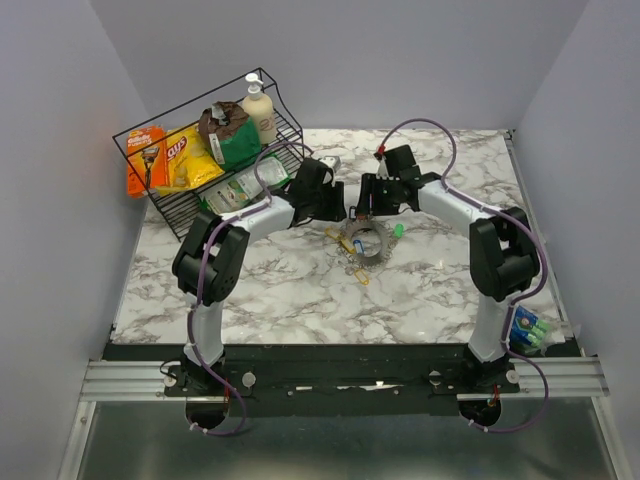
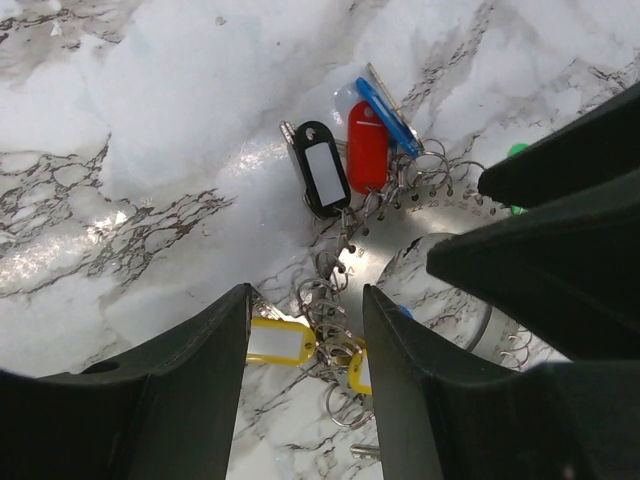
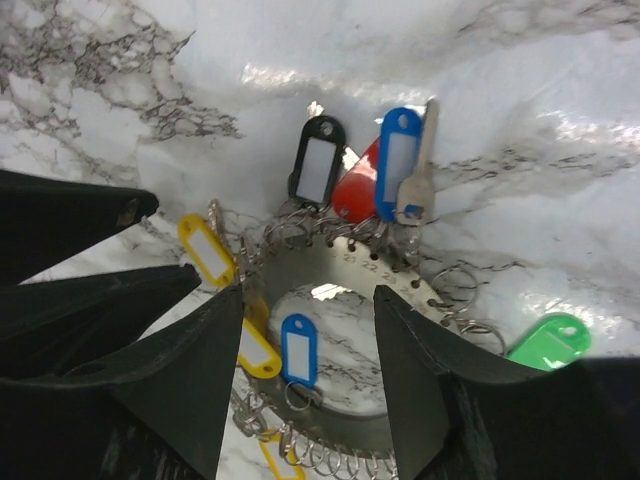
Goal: Put the keys on the keyring
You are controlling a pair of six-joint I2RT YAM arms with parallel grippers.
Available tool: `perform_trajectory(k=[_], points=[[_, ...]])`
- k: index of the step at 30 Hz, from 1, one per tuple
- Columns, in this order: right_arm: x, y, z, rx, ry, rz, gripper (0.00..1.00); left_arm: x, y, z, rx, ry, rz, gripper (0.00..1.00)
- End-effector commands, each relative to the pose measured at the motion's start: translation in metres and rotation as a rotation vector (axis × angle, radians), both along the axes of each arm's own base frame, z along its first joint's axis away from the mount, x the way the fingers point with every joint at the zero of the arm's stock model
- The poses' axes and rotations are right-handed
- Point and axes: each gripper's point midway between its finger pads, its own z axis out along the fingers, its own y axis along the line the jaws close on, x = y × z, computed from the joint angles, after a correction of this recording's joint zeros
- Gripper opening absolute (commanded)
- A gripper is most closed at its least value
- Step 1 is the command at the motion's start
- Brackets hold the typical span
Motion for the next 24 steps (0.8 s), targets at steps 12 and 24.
perform_trajectory(k=[12, 24], points=[[-0.042, 0.049, -0.014, 0.048, 0.087, 0.128, 0.6, 0.009, 0.093, -0.013, 0.021, 0.049, 0.232, 0.73], [-0.029, 0.056, -0.025, 0.04, 0.094, 0.117, 0.54, 0.006, 0.11, 0.01, 0.033, -0.016, 0.279, 0.81]])
